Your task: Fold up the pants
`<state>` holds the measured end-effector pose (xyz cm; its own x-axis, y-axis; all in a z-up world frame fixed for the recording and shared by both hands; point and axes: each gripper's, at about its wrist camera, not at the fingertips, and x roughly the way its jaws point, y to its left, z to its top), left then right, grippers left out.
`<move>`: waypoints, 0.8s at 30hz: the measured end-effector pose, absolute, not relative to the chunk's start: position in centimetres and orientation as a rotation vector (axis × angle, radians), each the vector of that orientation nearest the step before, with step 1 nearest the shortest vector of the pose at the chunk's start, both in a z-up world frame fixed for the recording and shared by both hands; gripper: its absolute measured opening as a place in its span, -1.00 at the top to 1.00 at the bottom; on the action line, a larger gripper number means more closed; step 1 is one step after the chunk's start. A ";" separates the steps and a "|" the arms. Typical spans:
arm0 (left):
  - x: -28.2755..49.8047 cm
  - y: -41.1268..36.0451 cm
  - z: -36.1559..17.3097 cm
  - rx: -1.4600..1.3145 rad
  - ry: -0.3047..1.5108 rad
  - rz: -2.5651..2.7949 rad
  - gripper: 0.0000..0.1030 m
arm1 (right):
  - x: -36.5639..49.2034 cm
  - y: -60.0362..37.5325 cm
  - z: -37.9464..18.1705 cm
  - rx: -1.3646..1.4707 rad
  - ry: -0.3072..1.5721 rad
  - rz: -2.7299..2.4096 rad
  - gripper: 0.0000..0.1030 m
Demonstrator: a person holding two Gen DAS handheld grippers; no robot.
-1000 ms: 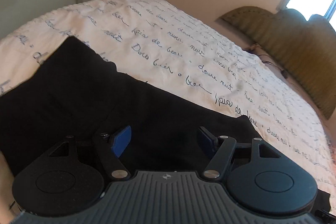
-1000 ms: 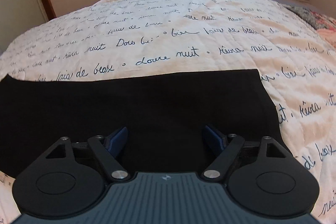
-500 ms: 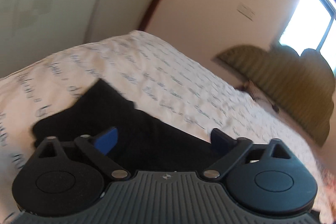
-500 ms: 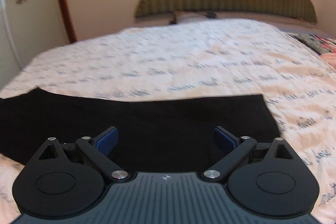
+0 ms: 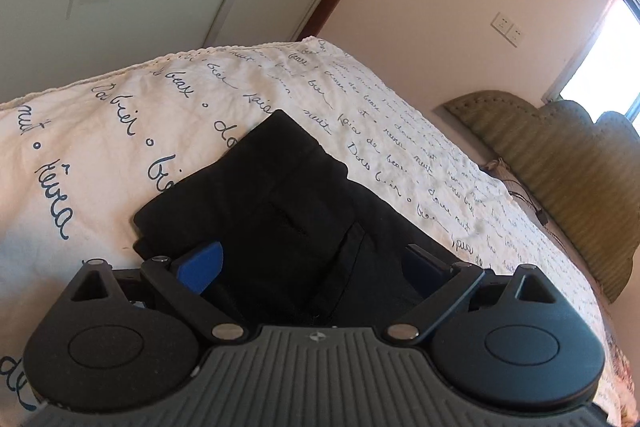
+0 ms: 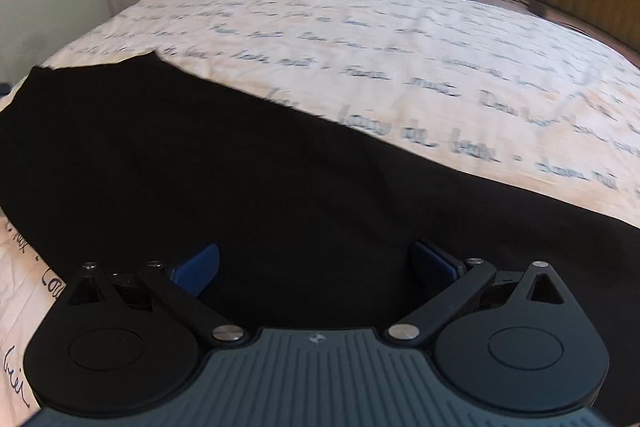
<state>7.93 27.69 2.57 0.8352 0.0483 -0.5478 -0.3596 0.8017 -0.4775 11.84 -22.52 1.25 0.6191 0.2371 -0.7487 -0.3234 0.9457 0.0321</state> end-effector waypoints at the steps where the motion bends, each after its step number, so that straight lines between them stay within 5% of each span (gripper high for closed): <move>1: 7.7 27.7 2.5 -0.604 0.542 0.226 -0.90 | 11.5 -23.4 1.7 -0.107 0.835 0.257 -1.00; 8: 6.1 24.3 4.8 -0.577 0.505 0.156 -0.89 | 6.5 -33.6 4.1 0.264 0.748 0.100 -1.00; 17: 7.0 15.2 7.3 -0.451 0.501 -0.049 -0.90 | -1.7 -50.4 -2.5 1.338 0.486 -0.112 -1.00; 24: 7.8 10.1 7.4 -0.424 0.555 -0.107 -0.90 | 1.1 -51.0 -2.4 1.267 0.553 -0.093 -1.00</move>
